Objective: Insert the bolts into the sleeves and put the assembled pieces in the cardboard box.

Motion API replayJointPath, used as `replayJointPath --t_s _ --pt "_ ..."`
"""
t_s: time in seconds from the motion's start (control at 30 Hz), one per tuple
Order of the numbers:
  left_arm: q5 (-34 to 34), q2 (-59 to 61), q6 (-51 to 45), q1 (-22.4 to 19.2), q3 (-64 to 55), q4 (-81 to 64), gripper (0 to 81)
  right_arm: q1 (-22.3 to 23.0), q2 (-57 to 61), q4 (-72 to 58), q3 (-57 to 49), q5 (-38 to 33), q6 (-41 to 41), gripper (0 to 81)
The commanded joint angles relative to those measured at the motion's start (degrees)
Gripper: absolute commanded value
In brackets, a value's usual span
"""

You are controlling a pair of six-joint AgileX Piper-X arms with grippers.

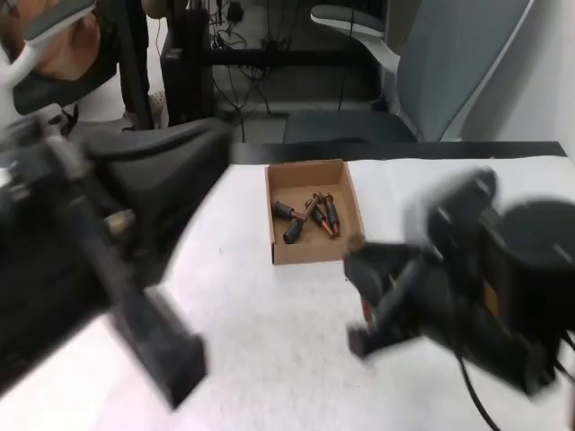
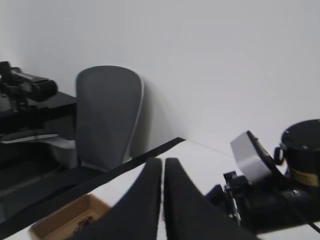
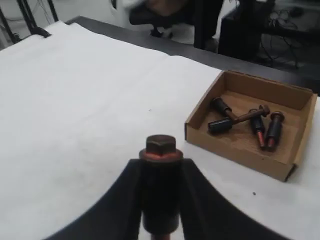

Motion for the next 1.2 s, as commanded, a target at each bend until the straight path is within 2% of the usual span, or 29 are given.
replayJointPath --t_s 0.0,0.07,0.17,0.47,0.53,0.57,0.67,0.77,0.8,0.83,0.9,0.93,1.0,1.17 --pt "-5.8 -4.2 1.4 0.2 -0.1 6.6 1.1 -4.0 8.4 -0.4 -8.0 -0.7 -0.1 0.6" --pt "-8.9 -6.0 1.6 0.2 -0.1 10.6 1.1 -6.8 14.9 0.2 -13.5 -1.7 -0.8 0.6" --pt "-9.7 -8.1 2.2 0.2 -0.1 15.4 1.1 -10.3 23.7 1.4 -20.5 -5.4 -2.6 0.6" --pt "-9.7 -9.1 1.9 0.2 -0.1 22.7 1.1 -15.7 44.5 7.1 -40.1 -7.7 -6.5 0.4" --pt "-9.7 -9.1 1.9 0.2 -0.1 22.6 1.1 -16.2 47.6 8.3 -42.8 -10.8 -6.6 10.8" --pt "-9.7 -9.1 1.9 0.2 -0.1 22.6 1.1 -16.3 48.8 8.5 -43.8 -11.2 -6.5 23.0" --pt "-9.7 -9.1 1.9 0.2 -0.1 22.7 1.1 -16.3 49.7 7.9 -45.0 -8.2 -5.6 70.0" --pt "-9.7 -9.1 2.1 0.2 -0.1 22.6 1.1 -16.2 48.1 7.7 -45.2 -6.8 -4.9 70.0" --pt "-10.4 -9.1 2.6 0.2 -0.1 22.6 1.1 -16.0 46.9 7.7 -45.2 -7.2 -5.0 66.1" --pt "-12.1 -9.1 2.8 0.2 -0.1 22.6 1.1 -15.9 45.6 7.7 -45.2 -8.5 -6.1 57.0" --pt "-19.5 -9.1 2.9 0.2 -0.1 22.6 1.1 -15.3 42.3 7.7 -45.1 -11.0 -6.5 45.8" --pt "-24.7 -9.1 2.9 0.2 -0.1 22.7 1.1 -14.9 40.1 7.7 -45.0 -11.0 -7.3 43.3" --pt "-32.5 -9.1 3.9 0.2 -0.1 22.4 1.1 -14.0 35.1 7.6 -44.5 -10.8 -9.0 43.1" --pt "-29.8 -10.2 8.2 1.0 0.8 21.5 1.8 -12.6 21.1 6.8 -39.1 -10.6 -14.4 43.1"
